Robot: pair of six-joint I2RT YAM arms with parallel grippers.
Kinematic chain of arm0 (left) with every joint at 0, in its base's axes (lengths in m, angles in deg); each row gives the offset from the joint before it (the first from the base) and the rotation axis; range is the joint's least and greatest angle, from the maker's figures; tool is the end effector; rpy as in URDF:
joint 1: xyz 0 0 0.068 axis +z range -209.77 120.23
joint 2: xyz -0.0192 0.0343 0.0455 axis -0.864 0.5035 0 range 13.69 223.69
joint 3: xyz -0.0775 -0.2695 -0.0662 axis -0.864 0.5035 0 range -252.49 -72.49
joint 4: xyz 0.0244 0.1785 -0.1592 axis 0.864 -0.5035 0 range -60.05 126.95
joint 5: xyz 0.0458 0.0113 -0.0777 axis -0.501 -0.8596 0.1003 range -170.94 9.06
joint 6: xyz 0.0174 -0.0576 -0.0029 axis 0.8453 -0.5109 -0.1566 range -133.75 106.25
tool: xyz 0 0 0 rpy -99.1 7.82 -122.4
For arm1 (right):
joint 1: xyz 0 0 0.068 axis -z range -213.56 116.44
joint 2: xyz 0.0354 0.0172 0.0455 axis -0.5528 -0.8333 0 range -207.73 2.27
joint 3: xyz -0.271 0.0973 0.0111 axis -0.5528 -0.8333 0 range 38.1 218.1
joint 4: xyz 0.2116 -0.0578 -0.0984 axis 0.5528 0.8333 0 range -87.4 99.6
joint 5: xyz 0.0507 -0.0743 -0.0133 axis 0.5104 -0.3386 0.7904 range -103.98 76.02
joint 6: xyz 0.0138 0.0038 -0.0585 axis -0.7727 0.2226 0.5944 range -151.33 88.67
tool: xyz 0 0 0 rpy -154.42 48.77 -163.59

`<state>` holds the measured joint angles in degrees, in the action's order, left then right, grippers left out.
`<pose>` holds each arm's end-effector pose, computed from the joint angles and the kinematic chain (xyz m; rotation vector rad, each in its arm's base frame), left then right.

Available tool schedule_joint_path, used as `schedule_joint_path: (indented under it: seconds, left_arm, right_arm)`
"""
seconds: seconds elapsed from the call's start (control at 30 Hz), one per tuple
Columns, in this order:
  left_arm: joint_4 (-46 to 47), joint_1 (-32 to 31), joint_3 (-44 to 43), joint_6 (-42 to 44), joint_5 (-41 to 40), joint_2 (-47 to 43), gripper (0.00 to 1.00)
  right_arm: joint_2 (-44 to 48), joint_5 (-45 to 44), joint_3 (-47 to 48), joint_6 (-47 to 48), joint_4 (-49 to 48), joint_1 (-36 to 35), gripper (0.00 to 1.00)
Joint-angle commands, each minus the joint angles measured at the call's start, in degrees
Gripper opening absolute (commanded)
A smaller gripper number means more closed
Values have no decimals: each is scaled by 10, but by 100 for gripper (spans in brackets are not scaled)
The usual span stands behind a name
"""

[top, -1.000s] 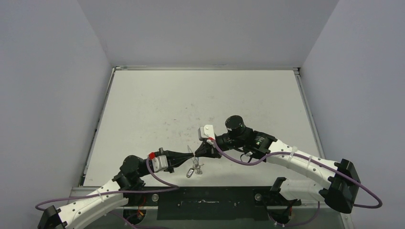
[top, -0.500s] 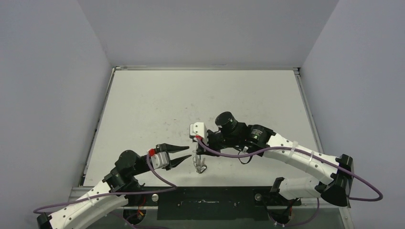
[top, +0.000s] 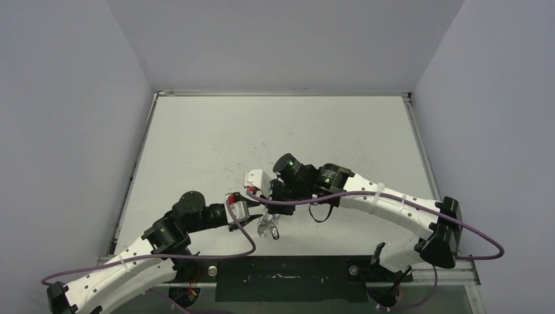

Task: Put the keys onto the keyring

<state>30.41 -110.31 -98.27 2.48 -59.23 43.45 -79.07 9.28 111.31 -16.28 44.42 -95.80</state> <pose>0.0614 -0.1005 0.2756 1.2180 1.3318 -0.7636 0.1150 0.2565 0.3300 -1.7283 1.8573 0.8463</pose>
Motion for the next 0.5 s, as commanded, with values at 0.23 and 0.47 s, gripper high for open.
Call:
schedule_joint_path:
  seconds: [0.23,0.47]
  left_arm:
    - [78,-1,11,-5,24,19,28]
    - [102,-1,21,-6,32,29,21]
  right_arm:
    - [3,6,30,-16,-24,-9,0]
    - [3,7,30,-17,-27,-10,0]
